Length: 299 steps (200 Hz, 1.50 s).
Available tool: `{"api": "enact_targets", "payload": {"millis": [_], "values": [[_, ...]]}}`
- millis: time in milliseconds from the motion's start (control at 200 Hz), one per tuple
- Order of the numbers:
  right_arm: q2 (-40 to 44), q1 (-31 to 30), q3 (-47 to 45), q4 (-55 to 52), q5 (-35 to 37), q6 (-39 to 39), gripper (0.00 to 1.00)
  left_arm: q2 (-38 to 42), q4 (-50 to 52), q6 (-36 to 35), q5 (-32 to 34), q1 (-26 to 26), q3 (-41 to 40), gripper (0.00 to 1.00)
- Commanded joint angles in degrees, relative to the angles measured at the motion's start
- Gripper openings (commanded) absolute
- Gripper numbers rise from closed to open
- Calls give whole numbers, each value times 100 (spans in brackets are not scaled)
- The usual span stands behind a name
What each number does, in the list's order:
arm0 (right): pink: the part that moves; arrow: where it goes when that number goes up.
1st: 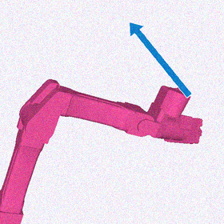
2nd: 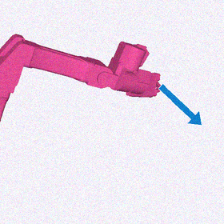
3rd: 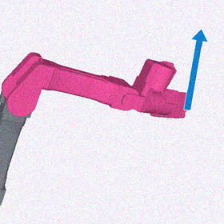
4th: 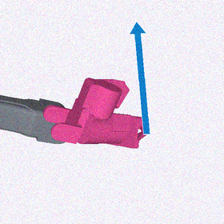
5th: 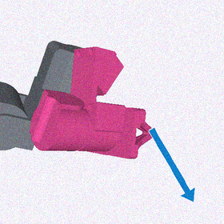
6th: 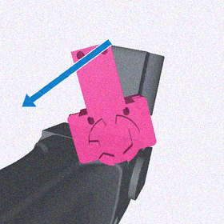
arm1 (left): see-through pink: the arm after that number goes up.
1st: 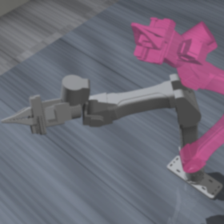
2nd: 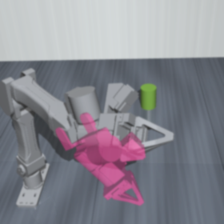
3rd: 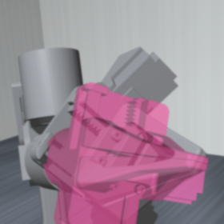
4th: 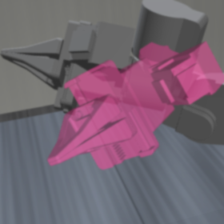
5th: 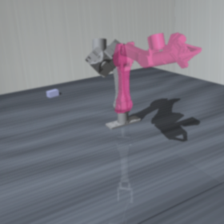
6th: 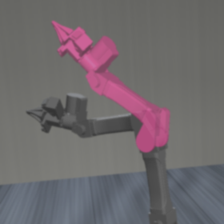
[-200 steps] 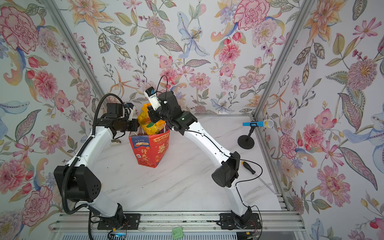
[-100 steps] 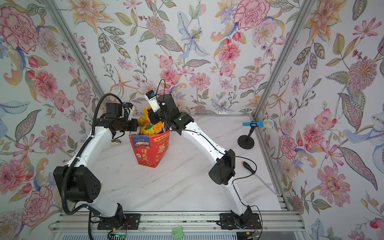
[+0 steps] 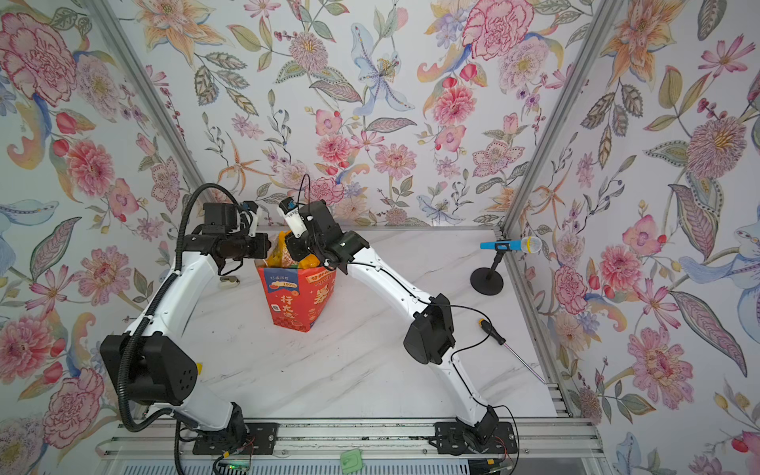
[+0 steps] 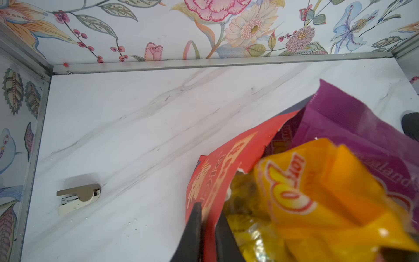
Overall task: Place the snacks into the paper bag
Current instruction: Place the snack in the paper bag, then reset both arms
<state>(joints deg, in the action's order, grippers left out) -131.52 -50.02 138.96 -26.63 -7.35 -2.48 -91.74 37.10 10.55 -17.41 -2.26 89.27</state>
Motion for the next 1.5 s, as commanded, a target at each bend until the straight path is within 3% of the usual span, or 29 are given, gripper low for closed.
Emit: {"api": "enact_targets", "payload": {"millis": [0, 175, 365, 475, 701, 766, 831, 1076, 1181, 1266, 1336, 1491], "values": [[-14, 17, -18, -34, -35, -57, 19, 174, -249, 113, -26, 21, -24, 13], [12, 49, 139, -87, -54, -77, 41, 449, -370, 167, -17, 42, -99, 14], [125, 65, 505, -234, 12, -73, 55, 411, -362, 185, -60, 50, -108, 14], [396, 84, 678, -236, 139, -43, 74, 422, -375, 187, -82, 46, -102, 14], [1030, 292, 612, -222, 400, -147, 88, 408, -436, 254, -163, 49, -98, 14], [1303, 423, 376, -222, 510, -126, 100, 469, -511, 267, -175, 53, -125, 15], [1599, 582, 69, -220, 701, -83, 99, 600, -646, 288, -173, 50, -155, 19], [3053, 1395, -2200, 436, 1120, -77, 99, 1641, -1806, 464, 284, 114, -748, 40], [3870, 1745, -3613, 976, 1536, -86, 99, 2217, -2512, 559, 577, 103, -1208, 61], [4518, 2165, -4760, 1398, 1777, -252, 99, 2704, -3343, 674, 784, 101, -1801, 87], [5068, 2650, -5941, 1870, 1841, -354, 99, 3085, -4033, 782, 1237, 103, -2442, 98], [6041, 3469, -8154, 2728, 2599, -94, 99, 3775, -5711, 818, 2011, 95, -4094, 99]]}}
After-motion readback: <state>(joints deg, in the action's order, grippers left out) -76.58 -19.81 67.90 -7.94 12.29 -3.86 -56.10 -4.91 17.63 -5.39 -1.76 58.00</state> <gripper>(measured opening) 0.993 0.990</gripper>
